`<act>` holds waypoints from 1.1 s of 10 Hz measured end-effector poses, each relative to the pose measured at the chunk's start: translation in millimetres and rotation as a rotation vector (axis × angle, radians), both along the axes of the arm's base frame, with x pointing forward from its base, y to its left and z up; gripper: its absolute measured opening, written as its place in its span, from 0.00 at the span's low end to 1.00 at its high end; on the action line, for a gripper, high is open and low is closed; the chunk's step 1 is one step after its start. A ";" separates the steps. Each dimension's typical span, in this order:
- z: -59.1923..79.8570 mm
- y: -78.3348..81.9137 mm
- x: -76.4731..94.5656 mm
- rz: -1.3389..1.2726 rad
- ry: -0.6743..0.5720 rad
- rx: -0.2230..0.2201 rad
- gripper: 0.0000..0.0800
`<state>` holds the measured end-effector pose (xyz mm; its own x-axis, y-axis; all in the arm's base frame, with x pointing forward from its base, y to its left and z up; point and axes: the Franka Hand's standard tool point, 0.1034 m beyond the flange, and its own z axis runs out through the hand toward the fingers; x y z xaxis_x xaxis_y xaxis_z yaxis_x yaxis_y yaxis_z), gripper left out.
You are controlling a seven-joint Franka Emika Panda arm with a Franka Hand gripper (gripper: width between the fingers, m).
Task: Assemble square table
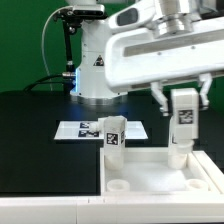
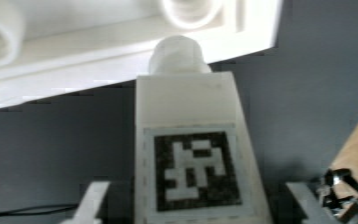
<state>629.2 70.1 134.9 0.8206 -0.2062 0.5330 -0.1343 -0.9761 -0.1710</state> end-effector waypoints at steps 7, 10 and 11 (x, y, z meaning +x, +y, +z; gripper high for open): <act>-25.4 31.9 -2.9 0.129 0.002 -0.068 0.36; -38.1 43.1 -8.7 0.152 0.009 -0.082 0.36; -45.0 46.2 -11.1 0.163 0.017 -0.097 0.36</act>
Offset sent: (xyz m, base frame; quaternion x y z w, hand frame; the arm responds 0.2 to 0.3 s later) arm 0.0139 0.0185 -0.0181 -0.0488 0.0275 -0.1761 0.9828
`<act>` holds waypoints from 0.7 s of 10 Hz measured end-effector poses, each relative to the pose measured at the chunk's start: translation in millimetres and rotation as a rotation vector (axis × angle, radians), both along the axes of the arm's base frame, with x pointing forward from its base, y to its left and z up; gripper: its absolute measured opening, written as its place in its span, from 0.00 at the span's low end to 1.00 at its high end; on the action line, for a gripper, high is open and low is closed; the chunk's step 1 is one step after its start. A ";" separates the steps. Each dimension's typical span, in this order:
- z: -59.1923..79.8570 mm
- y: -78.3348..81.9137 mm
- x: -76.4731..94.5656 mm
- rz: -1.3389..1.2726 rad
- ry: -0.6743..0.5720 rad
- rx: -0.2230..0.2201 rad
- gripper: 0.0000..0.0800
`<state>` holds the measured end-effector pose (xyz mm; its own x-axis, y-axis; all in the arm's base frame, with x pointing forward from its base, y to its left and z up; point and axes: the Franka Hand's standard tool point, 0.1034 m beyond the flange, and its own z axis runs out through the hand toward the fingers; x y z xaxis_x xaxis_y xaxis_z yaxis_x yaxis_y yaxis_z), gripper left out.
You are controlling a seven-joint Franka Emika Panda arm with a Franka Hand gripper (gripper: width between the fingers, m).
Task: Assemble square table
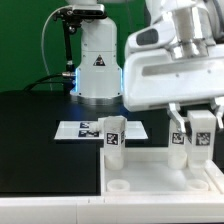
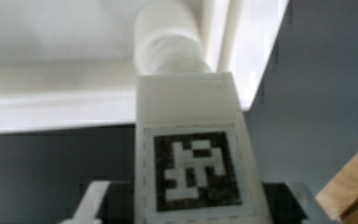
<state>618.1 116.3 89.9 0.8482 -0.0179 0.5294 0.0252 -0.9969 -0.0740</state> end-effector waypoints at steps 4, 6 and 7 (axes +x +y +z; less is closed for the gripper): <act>-1.5 -1.1 1.7 -0.005 -0.027 -0.016 0.36; -1.5 -8.8 4.0 -0.014 -0.026 -0.016 0.36; -1.7 -12.4 7.3 -0.012 -0.025 -0.017 0.36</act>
Offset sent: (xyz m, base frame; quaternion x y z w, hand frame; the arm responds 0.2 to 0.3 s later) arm 0.0024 0.0025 -0.0079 0.0053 0.0054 0.0062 1.0000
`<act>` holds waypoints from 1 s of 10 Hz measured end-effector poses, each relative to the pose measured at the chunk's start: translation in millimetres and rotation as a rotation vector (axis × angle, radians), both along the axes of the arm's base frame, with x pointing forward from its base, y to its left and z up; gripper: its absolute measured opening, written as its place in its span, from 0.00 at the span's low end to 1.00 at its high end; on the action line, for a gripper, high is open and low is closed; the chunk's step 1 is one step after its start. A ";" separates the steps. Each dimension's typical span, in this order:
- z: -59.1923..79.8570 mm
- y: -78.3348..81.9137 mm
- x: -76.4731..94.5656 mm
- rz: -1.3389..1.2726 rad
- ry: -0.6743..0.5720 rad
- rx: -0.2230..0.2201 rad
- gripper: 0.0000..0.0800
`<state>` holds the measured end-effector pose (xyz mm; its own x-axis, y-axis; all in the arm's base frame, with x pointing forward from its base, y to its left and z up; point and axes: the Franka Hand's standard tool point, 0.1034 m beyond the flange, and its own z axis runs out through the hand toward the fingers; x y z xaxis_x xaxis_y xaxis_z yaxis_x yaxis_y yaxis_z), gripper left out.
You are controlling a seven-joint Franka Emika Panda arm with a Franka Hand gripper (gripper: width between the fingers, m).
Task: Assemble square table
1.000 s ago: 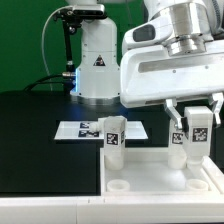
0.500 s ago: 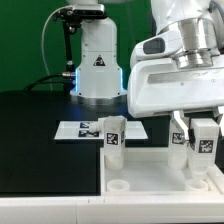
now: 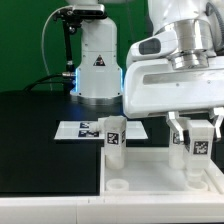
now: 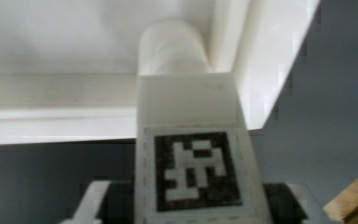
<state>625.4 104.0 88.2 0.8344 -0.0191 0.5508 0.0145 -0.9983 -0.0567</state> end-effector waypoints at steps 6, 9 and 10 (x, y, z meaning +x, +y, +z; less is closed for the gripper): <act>-0.1 0.0 13.0 -0.006 -0.060 -0.015 0.36; -0.1 1.5 13.1 -0.006 -0.054 -0.010 0.36; -0.1 0.6 13.4 -0.003 -0.055 -0.012 0.36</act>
Offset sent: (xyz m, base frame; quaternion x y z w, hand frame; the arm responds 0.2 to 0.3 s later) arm 0.0073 0.0095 -0.0165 0.0161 0.0213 0.0091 0.9996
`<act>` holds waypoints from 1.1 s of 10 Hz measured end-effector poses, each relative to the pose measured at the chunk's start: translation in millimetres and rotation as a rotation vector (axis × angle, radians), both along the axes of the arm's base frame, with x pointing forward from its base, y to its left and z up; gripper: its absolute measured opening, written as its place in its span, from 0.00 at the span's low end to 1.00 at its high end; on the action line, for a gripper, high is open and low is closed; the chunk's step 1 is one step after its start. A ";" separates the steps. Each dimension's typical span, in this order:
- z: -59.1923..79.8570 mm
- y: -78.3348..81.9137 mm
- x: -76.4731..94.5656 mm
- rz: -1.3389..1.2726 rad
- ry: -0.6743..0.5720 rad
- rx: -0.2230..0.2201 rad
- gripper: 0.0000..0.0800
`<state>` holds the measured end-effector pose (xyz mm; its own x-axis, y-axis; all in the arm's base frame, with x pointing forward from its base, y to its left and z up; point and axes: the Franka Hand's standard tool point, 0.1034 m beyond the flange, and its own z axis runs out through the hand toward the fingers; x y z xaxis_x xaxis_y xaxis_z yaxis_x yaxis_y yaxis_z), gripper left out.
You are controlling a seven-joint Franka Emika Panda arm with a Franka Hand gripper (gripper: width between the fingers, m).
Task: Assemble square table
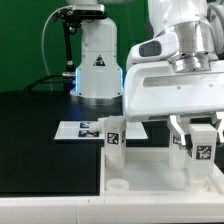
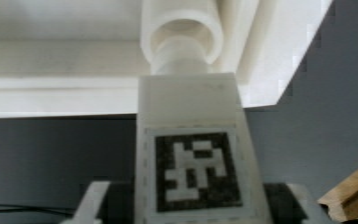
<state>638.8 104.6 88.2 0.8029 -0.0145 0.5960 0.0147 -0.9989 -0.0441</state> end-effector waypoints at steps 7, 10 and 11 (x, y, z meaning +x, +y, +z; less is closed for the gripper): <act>0.2 1.6 -1.7 0.000 0.008 0.005 0.36; -2.3 0.9 -4.1 0.000 0.014 0.004 0.36; -5.1 -0.1 -5.5 -0.001 0.017 0.002 0.36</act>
Offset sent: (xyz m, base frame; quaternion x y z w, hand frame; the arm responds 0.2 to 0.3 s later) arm -0.0179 0.0068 -0.0102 0.0144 -0.0222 0.0338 0.9991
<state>633.3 104.5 83.1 0.8131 -0.0163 0.5820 0.0131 -0.9988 -0.0463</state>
